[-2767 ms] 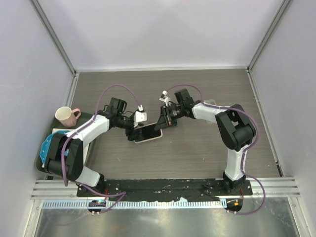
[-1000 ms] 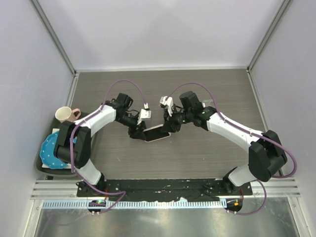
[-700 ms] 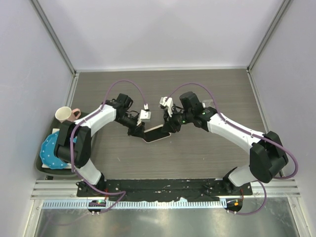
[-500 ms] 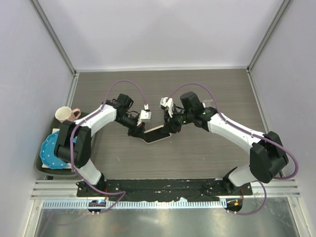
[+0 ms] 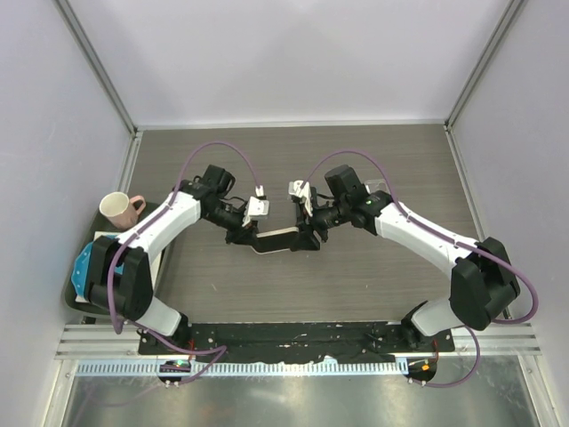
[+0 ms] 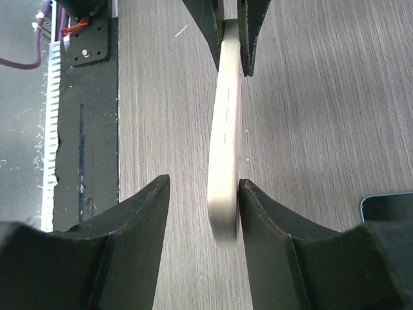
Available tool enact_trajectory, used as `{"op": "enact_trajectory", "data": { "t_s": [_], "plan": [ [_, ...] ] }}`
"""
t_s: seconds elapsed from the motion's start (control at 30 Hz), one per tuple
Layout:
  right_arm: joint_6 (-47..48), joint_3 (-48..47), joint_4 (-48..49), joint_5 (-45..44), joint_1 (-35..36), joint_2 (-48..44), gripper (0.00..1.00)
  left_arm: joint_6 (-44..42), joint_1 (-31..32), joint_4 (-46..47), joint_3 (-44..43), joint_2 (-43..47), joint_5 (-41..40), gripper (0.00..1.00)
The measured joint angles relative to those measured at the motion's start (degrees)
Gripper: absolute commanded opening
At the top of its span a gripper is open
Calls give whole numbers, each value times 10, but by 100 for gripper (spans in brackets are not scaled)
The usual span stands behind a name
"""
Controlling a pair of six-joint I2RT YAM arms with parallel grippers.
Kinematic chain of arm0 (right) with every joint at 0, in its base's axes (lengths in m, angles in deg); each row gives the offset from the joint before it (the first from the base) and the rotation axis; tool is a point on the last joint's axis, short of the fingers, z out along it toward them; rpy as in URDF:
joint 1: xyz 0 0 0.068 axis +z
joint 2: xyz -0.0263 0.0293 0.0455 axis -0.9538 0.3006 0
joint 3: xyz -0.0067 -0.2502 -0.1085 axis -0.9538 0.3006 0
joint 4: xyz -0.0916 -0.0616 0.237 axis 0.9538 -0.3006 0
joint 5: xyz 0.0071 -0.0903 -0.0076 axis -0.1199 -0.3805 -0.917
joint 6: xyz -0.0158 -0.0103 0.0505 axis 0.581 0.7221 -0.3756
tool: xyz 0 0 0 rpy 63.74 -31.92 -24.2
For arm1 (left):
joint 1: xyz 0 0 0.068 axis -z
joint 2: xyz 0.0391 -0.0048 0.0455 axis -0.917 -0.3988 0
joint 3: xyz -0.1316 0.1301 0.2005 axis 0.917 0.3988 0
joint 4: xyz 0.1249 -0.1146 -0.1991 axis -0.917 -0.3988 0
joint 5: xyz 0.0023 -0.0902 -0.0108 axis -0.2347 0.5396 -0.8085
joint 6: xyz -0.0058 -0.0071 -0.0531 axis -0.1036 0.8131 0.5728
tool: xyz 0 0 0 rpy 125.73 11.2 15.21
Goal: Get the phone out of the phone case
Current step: Adjust the phone.
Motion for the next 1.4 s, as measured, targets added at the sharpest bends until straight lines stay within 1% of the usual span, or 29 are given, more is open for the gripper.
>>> {"op": "enact_trajectory", "data": {
  "t_s": [0.03, 0.23, 0.63, 0.93, 1.13, 1.33, 1.4],
  "plan": [
    [2, -2, -3, 6, 0, 0, 51, 0, 0, -4, 0, 5, 0, 0],
    [3, -5, -8, 28, 0, 4, 52, -14, 0, -35, -8, 13, 7, 0],
    [-28, -1, 24, 5, 0, 20, 53, -30, -3, -59, -8, 31, 24, 0],
    [-17, -5, -3, 17, 0, 45, 53, -30, -4, -62, -9, 31, 23, 0],
    [-14, -5, -8, 18, 1, 46, 55, -30, -4, -62, -12, 31, 24, 0],
    [-32, 1, 23, 2, 4, 46, 54, -30, -4, -62, -12, 31, 24, 0],
    [-38, 4, 33, -5, 6, 46, 52, -31, -4, -63, -13, 31, 23, 0]
  ]
}}
